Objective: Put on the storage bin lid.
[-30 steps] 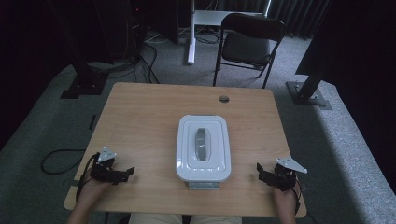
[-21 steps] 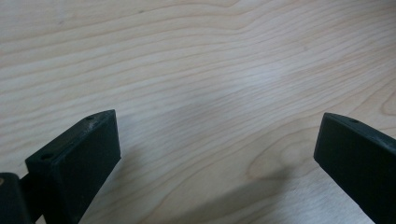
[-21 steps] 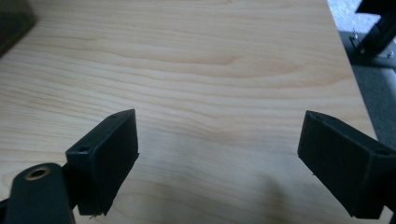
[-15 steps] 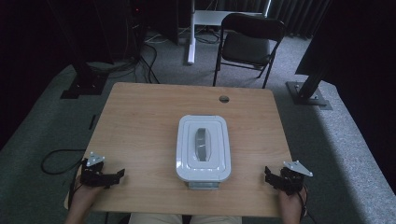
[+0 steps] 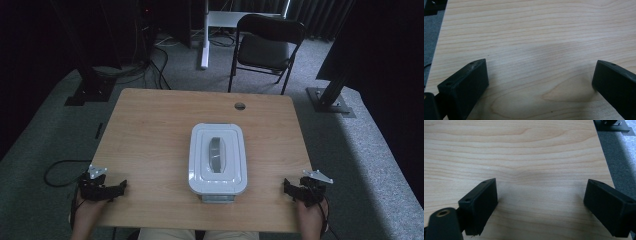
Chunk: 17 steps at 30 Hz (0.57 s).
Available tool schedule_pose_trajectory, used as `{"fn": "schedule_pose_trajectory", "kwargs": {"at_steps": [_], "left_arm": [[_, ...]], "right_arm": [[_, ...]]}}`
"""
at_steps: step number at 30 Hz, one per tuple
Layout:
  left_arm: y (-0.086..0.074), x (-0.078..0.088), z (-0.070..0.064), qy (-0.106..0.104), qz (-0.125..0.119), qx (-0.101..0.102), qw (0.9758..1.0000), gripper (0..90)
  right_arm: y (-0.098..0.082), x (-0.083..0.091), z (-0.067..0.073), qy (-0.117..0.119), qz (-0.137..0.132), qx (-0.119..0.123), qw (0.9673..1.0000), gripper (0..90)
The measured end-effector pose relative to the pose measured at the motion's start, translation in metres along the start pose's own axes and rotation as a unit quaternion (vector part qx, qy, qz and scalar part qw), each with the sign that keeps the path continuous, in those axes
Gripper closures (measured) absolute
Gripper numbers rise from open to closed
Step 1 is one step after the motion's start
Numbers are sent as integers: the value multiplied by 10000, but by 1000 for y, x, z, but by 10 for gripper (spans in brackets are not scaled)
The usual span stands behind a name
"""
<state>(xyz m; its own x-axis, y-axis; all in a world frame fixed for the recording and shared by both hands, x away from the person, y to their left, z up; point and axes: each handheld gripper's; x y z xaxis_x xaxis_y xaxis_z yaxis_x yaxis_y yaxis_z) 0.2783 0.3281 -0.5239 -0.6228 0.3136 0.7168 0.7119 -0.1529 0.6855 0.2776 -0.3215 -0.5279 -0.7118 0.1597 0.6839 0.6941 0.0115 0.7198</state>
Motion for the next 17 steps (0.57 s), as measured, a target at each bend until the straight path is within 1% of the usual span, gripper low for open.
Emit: {"fn": "schedule_pose_trajectory", "kwargs": {"at_steps": [3,17], "left_arm": [[0,0,1,-32,4,-35,10000,12],[0,0,0,-43,3,-39,10000,12]], "right_arm": [[1,-2,-1,73,-9,70,9999,111],[4,-4,-1,61,-5,48,10000,112]]}}
Point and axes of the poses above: each handheld gripper's, and its own axes: x roughly backward along the jaws, y roughly out of its top, z roughly to its left, and after that the axes turned 11 degrees about -y, right-handed
